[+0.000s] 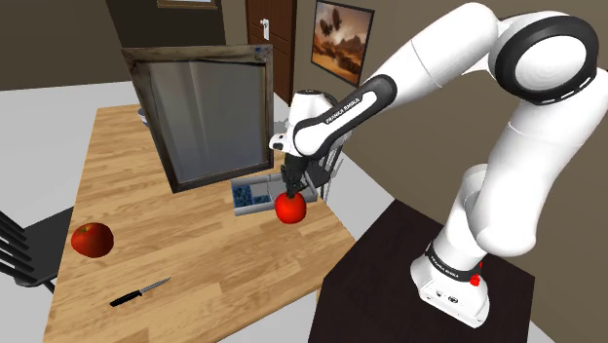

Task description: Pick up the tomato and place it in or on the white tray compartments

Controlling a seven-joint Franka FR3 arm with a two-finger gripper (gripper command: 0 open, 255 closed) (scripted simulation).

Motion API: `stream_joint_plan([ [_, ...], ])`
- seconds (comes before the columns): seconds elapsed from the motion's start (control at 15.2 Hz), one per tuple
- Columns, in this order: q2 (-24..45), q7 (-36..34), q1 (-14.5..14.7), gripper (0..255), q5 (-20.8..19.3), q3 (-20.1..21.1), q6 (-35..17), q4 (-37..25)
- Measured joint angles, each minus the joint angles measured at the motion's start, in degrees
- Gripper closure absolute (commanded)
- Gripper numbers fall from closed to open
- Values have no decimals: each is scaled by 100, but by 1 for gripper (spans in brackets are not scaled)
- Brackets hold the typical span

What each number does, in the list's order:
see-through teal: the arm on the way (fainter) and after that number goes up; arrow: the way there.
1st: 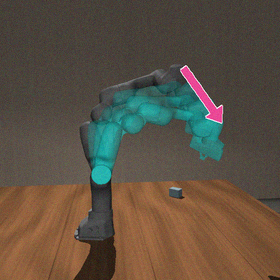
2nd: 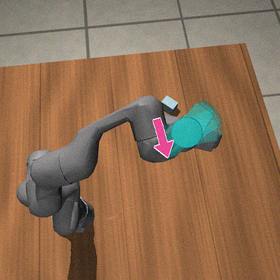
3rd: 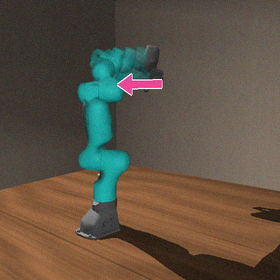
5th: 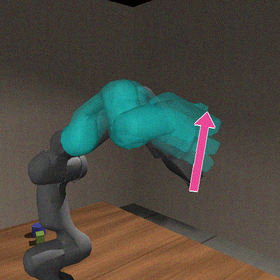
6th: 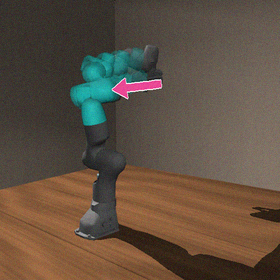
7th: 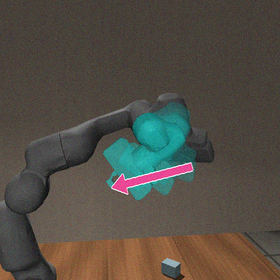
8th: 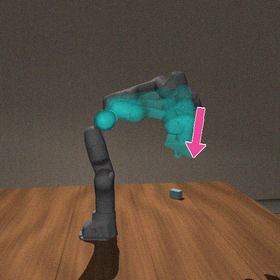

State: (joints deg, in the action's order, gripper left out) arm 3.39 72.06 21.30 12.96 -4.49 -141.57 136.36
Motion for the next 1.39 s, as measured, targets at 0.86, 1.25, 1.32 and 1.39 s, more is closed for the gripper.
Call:
stream_joint_plan([
  [0.86, 1433, 904, -734, 255, 35, -453, 1615, -2867],
  [1.25, 2430, 1172, -1120, 255, 123, -530, 2491, -4675],
  [1.32, 2579, 1190, -1162, 255, 136, -530, 2572, -4898],
  [1.39, 2653, 1216, -1190, 255, 147, -530, 2589, -4981],
])
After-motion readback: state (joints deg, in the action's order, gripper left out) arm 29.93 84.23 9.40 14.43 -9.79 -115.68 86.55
